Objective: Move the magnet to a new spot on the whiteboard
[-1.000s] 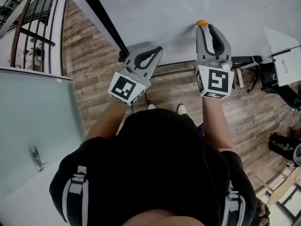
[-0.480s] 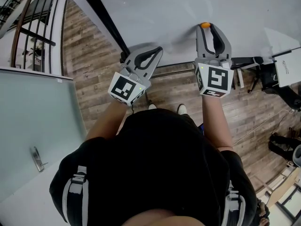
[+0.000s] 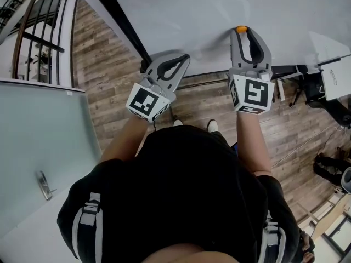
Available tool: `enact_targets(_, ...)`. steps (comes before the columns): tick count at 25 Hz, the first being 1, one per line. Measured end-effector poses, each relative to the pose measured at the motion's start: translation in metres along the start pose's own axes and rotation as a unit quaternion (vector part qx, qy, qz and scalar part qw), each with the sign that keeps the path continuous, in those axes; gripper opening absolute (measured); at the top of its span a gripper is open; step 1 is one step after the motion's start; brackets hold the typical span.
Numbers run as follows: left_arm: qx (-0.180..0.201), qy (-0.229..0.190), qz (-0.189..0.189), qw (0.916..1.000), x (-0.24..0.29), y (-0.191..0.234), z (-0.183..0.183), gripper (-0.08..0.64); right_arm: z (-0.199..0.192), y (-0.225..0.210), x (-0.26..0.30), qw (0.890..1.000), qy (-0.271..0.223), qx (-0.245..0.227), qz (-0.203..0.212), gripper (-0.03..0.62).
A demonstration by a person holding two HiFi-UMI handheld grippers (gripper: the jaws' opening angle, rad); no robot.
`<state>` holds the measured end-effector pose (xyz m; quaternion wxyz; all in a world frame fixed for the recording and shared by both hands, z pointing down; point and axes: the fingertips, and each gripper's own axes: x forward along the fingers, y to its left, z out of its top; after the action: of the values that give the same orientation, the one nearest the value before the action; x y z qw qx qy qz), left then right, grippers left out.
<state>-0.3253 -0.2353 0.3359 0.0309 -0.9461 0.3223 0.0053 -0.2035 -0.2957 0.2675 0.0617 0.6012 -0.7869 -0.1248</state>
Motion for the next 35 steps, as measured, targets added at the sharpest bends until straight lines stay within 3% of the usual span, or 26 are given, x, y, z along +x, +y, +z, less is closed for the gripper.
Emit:
enact_targets(17,0.0,-0.01,-0.025,0.9996,-0.005,-0.007,0.001,0.005,0.001,-0.008,-0.027,1.0,-0.007,0.015,-0.019,0.12)
enact_targets(26,-0.001,-0.018,-0.03,0.9994,0.002,-0.018,0.004,0.005,-0.001,-0.002,-0.053,0.997,-0.031,0.051,0.038,0.12)
enact_targets(35,0.017,-0.014,-0.011,0.9997,0.007,-0.055,0.012,0.005,-0.016,-0.005,-0.09,0.99,-0.046,0.075,0.106,0.12)
